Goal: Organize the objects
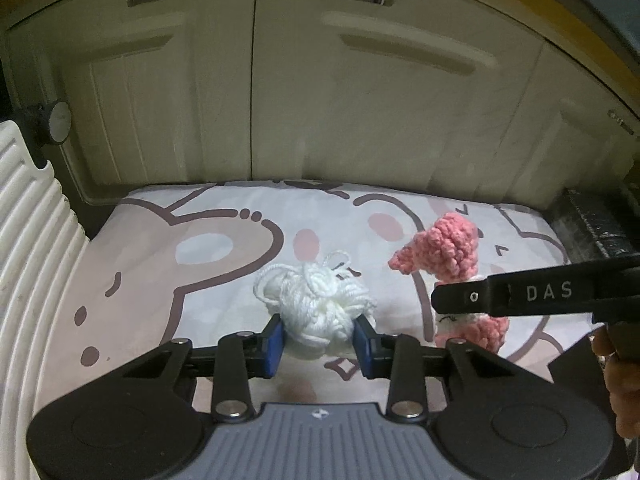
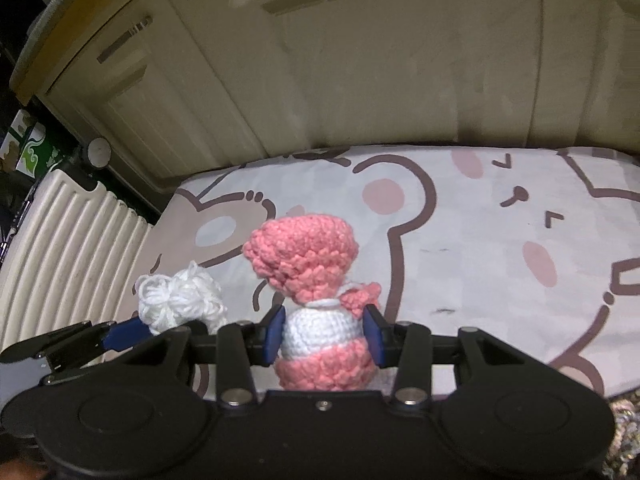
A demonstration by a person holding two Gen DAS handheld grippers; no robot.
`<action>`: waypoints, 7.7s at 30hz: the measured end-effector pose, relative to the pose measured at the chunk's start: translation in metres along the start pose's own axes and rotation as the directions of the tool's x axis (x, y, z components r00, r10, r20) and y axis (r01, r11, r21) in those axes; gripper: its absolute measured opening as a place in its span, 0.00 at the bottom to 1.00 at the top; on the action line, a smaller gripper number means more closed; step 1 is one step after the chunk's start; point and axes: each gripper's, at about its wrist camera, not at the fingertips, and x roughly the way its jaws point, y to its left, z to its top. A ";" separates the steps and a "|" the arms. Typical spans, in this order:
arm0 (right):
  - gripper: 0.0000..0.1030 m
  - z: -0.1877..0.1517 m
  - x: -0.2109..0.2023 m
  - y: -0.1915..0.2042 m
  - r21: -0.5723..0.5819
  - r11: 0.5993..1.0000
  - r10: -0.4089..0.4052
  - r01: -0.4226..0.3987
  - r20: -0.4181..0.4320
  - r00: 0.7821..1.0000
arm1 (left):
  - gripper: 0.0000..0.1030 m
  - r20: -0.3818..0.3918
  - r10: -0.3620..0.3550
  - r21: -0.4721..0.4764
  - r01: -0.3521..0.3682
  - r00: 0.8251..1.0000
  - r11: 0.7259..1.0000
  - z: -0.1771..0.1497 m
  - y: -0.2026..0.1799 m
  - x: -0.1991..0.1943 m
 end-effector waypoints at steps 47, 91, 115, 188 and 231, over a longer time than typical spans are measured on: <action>0.40 -0.069 -0.143 -0.029 -0.085 0.996 0.002 0.002 0.048 0.999 | 0.35 0.026 -0.089 -0.007 0.090 0.996 0.996 -0.043 -0.054 -0.109; 0.40 -0.081 -0.231 -0.212 0.045 0.995 -0.099 0.093 0.168 0.981 | 0.35 -0.063 -0.457 0.160 0.461 0.887 0.873 -0.043 -0.235 -0.104; 0.40 -0.084 -0.220 -0.259 0.007 0.992 -0.128 0.129 0.159 0.979 | 0.73 -0.267 -0.580 0.085 0.618 0.770 0.781 -0.074 -0.327 -0.021; 0.62 -0.101 -0.199 -0.219 -0.282 0.957 -0.066 0.066 0.010 0.998 | 0.78 -0.238 -0.325 0.155 0.366 0.915 0.918 -0.036 -0.252 -0.046; 0.95 -0.173 -0.347 -0.175 -0.088 0.969 -0.215 0.232 0.174 0.961 | 1.00 -0.075 -0.139 0.158 0.150 0.987 0.976 -0.062 -0.204 -0.200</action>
